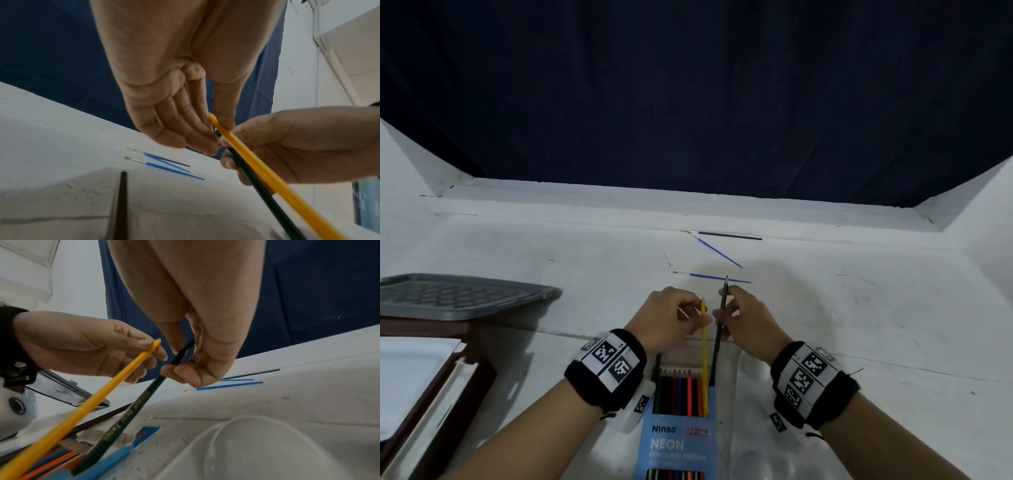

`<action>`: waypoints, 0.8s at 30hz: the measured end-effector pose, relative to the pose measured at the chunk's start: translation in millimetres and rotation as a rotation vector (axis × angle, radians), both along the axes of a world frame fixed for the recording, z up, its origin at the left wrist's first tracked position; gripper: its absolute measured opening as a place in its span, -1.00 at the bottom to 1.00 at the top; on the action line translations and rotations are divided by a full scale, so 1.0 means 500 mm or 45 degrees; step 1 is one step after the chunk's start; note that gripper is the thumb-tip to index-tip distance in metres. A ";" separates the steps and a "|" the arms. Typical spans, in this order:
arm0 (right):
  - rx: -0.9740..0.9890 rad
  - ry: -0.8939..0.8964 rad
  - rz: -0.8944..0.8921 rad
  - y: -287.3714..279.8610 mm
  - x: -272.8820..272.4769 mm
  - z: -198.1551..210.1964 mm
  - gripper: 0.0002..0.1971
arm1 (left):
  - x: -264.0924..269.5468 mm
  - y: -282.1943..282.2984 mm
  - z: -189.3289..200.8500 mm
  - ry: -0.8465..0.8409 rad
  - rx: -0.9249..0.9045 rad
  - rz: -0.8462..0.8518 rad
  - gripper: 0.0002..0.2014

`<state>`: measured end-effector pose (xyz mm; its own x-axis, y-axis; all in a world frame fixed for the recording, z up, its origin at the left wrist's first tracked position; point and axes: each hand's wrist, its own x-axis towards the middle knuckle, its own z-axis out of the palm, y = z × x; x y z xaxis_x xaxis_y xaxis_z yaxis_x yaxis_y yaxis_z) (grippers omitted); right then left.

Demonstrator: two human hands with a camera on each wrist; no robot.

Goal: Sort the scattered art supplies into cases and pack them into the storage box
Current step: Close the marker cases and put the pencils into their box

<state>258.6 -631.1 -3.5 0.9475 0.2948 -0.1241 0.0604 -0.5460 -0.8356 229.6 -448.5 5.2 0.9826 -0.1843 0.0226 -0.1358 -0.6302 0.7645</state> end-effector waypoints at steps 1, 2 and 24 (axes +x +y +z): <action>-0.061 -0.016 0.018 0.000 0.004 -0.005 -0.67 | 0.001 0.000 -0.003 -0.003 0.080 -0.011 -0.79; -0.109 -0.020 0.031 -0.001 0.008 -0.011 -0.58 | 0.002 0.001 -0.006 0.003 0.135 -0.017 -0.77; -1.084 -0.279 0.542 0.010 -0.051 0.015 -0.57 | -0.164 0.022 -0.031 0.100 0.960 -0.589 -0.23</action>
<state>233.0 -626.0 4.0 0.8099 0.5111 -0.2879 0.4994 -0.8582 -0.1189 147.6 -437.2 -10.5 0.7994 -0.5021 -0.3299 -0.4664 -0.8648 0.1860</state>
